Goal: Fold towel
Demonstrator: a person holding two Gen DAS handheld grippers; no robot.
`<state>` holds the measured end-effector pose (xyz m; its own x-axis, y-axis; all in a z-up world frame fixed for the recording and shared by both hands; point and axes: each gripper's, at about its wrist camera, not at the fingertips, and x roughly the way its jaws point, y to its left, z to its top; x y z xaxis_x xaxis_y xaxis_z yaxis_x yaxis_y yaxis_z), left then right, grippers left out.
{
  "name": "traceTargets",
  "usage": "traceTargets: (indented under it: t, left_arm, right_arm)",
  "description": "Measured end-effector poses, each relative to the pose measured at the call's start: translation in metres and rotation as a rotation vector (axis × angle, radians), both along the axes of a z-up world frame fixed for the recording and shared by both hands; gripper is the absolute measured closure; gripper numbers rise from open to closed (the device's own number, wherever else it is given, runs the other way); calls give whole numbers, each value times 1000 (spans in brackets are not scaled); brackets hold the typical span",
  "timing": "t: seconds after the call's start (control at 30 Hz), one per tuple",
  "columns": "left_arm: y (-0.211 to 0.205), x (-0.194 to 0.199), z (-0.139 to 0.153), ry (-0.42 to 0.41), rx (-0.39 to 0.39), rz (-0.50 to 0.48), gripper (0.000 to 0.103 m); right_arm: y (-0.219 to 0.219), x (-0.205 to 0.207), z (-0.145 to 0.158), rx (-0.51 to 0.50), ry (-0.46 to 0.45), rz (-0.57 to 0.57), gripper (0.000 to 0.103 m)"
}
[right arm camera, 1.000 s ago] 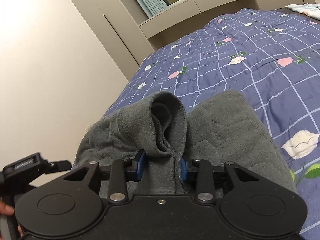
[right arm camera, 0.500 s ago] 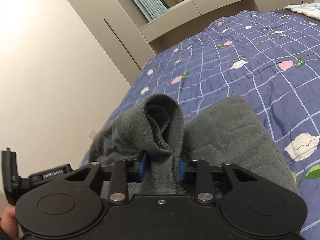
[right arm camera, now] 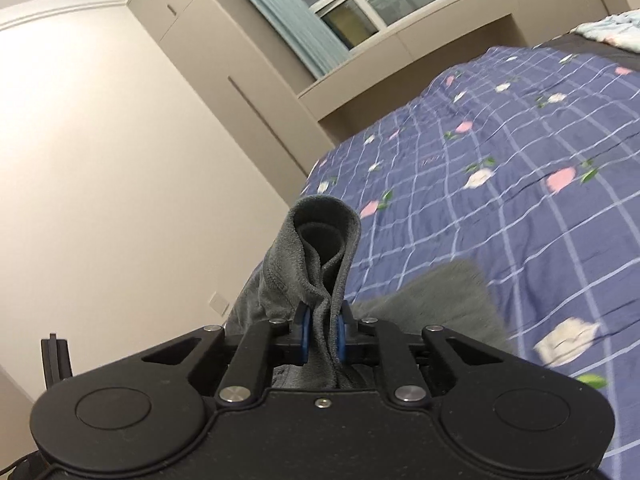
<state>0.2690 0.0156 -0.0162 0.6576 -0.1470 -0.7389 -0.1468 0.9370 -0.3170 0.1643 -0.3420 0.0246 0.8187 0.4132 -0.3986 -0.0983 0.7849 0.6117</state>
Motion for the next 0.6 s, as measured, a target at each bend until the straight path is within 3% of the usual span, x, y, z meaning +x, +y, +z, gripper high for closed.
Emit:
traceTargets:
  t: [0.23, 0.4, 0.5, 0.6]
  left_arm:
    - [-33, -1, -10, 28, 24, -104, 1]
    - [-44, -3, -23, 51, 41, -118, 1]
    - [-46, -5, -23, 39, 65, -138, 1]
    - [-43, 0, -17, 49, 60, -142, 1]
  right_arm:
    - [-25, -1, -12, -12, 47, -47, 88]
    - [-30, 6, -41, -36, 124, -62, 80]
    - [-28, 5, -50, -68, 134, -71, 71]
    - [-23, 0, -43, -138, 118, -89, 45]
